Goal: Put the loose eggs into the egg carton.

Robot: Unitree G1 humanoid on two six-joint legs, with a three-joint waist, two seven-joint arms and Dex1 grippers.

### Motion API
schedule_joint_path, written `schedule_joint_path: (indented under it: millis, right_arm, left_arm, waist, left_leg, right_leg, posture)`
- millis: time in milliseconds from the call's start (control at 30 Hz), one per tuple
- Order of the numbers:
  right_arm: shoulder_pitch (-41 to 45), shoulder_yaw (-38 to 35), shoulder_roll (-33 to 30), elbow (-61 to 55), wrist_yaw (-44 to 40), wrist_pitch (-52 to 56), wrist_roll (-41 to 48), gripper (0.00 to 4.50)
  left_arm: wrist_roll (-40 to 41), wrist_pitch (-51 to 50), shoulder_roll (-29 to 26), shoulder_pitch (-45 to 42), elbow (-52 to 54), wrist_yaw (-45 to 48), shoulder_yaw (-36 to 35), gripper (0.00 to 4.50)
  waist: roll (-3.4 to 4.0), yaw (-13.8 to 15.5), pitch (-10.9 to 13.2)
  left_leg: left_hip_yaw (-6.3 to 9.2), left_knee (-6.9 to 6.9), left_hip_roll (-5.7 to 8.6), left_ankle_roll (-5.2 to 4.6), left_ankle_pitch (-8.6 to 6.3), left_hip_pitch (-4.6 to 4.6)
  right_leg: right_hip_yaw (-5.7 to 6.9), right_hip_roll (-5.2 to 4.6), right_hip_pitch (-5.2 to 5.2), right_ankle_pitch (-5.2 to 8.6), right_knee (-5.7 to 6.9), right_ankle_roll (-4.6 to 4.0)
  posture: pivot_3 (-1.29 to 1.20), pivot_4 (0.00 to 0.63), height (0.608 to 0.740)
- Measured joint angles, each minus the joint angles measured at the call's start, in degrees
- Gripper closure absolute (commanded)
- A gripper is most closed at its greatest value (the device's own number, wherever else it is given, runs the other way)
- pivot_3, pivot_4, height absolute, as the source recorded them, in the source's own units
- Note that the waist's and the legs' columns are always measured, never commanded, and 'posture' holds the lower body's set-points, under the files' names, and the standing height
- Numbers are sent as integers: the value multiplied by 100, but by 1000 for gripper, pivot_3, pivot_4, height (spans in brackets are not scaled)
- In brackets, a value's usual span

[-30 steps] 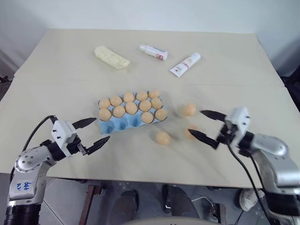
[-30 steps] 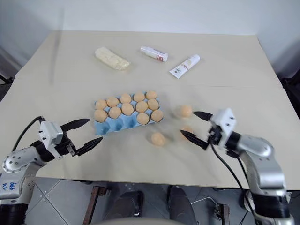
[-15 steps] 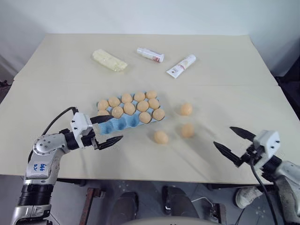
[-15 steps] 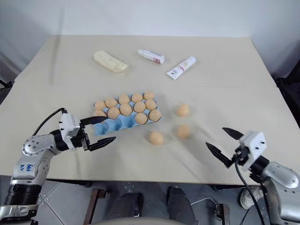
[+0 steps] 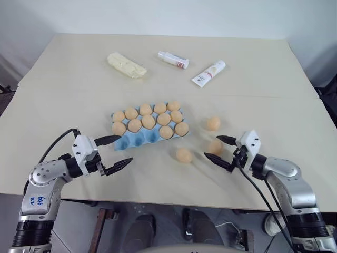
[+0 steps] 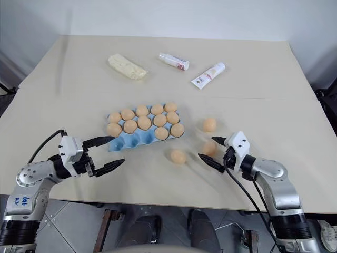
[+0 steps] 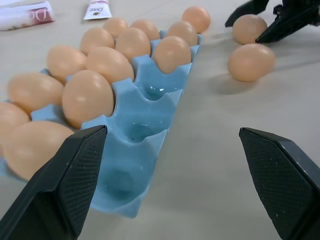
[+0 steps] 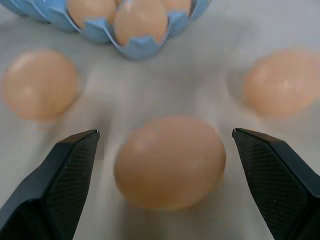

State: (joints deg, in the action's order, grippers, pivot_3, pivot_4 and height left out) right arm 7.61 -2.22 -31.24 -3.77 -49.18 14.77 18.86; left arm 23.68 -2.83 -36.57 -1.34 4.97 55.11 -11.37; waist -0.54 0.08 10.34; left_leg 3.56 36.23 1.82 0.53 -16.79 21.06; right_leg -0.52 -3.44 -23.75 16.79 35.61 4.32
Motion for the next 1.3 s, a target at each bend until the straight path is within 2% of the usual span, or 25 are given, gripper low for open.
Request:
schedule_joint_path:
  millis: [33,167,400,567,700,867,967,1067,1200,1300]
  right_arm:
    - [1,2,1,19,-12,-14,1,556]
    - [46,1,44,44,-150,-140,54,1848]
    - [557,439,254,-327,-222,88,91,1848]
    - [1557,1055,934,-433,24,495,39,1848]
    - [2414,1582,1568,12,233,554,-238,1848]
    - [2899,1964,2020,681,330,517,-557,1848]
    - [2934,2003,2131,1021,290,455,-650,1149]
    - [2941,1983,2178,1268,235,338,-667,96]
    - [2884,1959,2101,1150,135,277,-642,37]
    - [2474,1860,1828,376,-116,317,-360,37]
  left_arm:
    - [0,-1,0,32,41,-30,-12,0]
    - [0,-1,0,156,160,-119,-116,0]
    - [9,0,1,463,161,-433,-542,0]
    - [13,11,8,761,102,-673,-922,0]
    - [15,20,61,969,107,-809,-1073,0]
    - [21,22,122,1149,136,-914,-1129,0]
    - [23,26,168,1198,168,-947,-1136,0]
    - [23,26,194,1303,328,-1011,-1136,0]
    - [36,26,206,1319,431,-1075,-1136,0]
    - [46,14,211,1282,512,-1081,-1101,0]
  waist:
    - [0,-1,0]
    - [0,-10,0]
    - [1,-58,0]
    - [1,-42,0]
    - [0,-37,0]
    - [-2,-18,-2]
    - [-3,-37,-2]
    - [-2,-49,-2]
    - [-2,-81,-2]
    - [-3,-70,-2]
  left_leg:
    - [2,0,0,0,0,1]
    - [2,2,0,0,0,-1]
    - [4,2,-2,2,1,-5]
    - [8,5,-1,3,1,0]
    - [8,4,0,5,1,8]
    - [12,2,4,5,-1,18]
    - [11,1,4,5,-2,19]
    - [11,-1,3,6,-2,18]
    - [11,-1,3,8,0,18]
    - [12,-5,3,8,-1,20]
  right_leg:
    - [1,0,0,0,0,0]
    - [1,0,2,0,1,0]
    - [1,3,-1,0,10,-1]
    - [4,1,-5,0,11,-1]
    - [5,0,-12,0,7,-2]
    - [10,-4,-17,0,0,-2]
    - [9,-3,-18,0,1,-2]
    - [9,-2,-21,1,6,-3]
    - [8,-1,-25,2,14,-5]
    - [9,-2,-25,2,8,-5]
  posture:
    - [0,150,740]
    - [0,150,740]
    - [0,150,740]
    - [0,150,740]
    - [0,150,740]
    - [0,150,740]
    - [0,150,740]
    - [0,150,740]
    - [0,150,740]
    - [0,150,740]
